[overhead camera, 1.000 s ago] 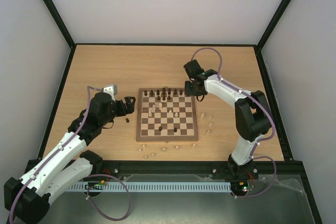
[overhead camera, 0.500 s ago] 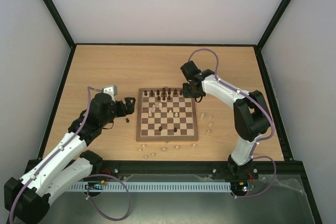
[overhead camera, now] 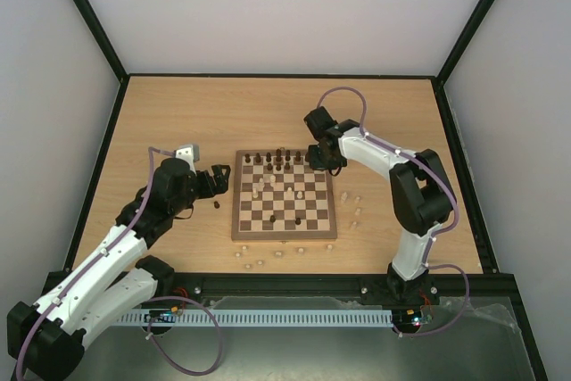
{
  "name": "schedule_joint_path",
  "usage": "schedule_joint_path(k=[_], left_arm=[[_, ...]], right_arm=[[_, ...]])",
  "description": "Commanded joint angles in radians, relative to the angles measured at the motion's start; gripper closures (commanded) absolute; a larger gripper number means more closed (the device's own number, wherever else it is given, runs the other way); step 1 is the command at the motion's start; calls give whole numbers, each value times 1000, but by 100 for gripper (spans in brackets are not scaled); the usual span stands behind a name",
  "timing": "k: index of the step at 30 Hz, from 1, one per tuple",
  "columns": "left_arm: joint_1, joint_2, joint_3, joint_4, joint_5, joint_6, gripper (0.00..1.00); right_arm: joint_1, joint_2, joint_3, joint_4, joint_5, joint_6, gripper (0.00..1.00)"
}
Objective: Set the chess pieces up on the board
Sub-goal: Place the chess piece on the chessboard.
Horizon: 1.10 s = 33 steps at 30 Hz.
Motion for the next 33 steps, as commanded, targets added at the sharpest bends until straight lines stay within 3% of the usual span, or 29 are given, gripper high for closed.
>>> schedule_joint_path(k=[1, 11, 23, 33], left_arm=[[-1, 3, -13, 15, -8, -3, 1], [-2, 6, -18, 20, -9, -5, 1], [-1, 3, -14, 20, -7, -5, 1], [-2, -1, -25, 24, 4, -13, 1]], right_arm=[[6, 27, 26, -19, -11, -4, 92], [6, 44, 34, -14, -21, -8, 89], [8, -8, 23, -25, -21, -5, 69], [8, -33, 3, -27, -19, -5, 64]])
